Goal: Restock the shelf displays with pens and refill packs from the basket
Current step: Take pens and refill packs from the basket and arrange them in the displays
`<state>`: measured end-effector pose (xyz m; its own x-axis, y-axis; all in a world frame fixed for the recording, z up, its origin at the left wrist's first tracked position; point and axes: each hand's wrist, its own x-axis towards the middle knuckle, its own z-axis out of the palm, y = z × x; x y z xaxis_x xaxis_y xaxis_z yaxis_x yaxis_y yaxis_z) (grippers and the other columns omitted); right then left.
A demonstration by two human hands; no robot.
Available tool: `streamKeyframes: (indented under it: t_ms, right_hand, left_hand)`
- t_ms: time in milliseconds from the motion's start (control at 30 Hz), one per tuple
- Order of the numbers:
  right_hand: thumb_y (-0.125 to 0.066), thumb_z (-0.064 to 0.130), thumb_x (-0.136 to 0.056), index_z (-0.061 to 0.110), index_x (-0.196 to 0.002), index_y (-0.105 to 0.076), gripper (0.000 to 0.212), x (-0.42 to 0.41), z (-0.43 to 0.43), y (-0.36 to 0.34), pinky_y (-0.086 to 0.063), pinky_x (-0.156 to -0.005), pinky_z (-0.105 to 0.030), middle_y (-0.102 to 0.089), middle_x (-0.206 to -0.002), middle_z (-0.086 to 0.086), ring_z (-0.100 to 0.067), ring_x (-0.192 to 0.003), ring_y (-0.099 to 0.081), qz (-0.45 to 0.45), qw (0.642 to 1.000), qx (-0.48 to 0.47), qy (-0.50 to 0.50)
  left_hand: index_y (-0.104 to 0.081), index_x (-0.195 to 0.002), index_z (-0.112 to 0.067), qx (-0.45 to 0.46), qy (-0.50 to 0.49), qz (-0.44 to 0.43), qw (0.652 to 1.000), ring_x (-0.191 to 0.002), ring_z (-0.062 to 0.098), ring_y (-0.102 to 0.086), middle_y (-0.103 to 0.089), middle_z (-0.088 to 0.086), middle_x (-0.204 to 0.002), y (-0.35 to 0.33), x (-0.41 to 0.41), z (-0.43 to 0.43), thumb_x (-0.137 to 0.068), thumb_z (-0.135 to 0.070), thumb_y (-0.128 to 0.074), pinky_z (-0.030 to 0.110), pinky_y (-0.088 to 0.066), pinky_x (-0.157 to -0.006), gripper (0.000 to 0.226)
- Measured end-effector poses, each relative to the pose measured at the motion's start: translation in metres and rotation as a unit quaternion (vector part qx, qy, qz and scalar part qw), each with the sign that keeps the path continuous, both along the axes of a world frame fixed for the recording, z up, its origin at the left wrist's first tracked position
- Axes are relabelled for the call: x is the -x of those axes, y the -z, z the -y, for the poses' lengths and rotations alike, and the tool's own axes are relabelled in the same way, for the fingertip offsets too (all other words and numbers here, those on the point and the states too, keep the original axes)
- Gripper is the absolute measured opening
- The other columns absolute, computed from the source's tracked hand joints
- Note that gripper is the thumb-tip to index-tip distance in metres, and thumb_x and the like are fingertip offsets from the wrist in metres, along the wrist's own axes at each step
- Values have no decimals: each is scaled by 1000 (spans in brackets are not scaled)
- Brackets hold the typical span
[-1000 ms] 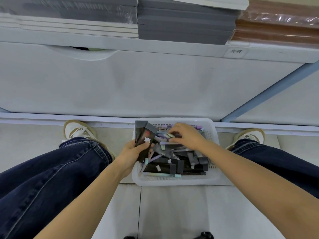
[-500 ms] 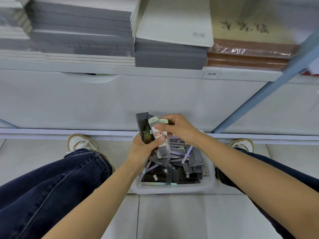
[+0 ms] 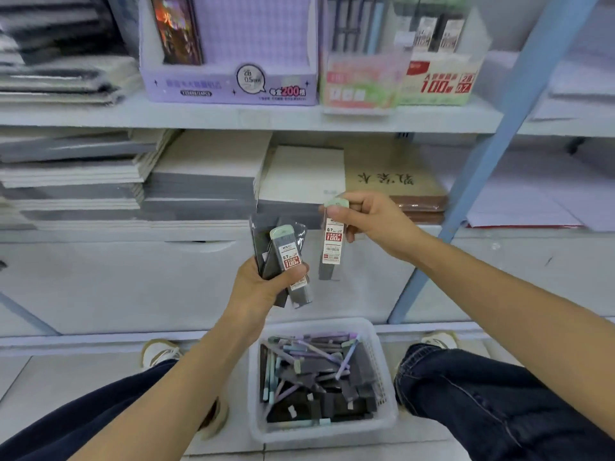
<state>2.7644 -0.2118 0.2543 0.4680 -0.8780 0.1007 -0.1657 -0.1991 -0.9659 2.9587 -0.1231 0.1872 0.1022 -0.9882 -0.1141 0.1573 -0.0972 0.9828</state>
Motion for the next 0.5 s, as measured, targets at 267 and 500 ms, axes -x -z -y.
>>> streamKeyframes:
  t_ms: [267,500]
  right_hand:
    - [-57,16,-95,7,-101,-63,12,56,6,-174,-56,-58,-23,-70,-79,0,-14,-74,-68,98,964,228,97]
    - [-44,7,-101,-6,-118,-53,23,99,56,-240,-58,-70,-23,-58,-93,-11,-20,-86,-61,23,929,308,204]
  left_hand:
    - [-71,-94,-23,155,21,43,987,-73,8,-71,-76,-3,-87,-139,20,29,-61,-31,-85,19,-54,-56,36]
    - [-71,-102,-15,215,20,47,975,-88,21,-72,-76,5,-95,-211,33,64,-51,-43,-84,37,-57,-74,59]
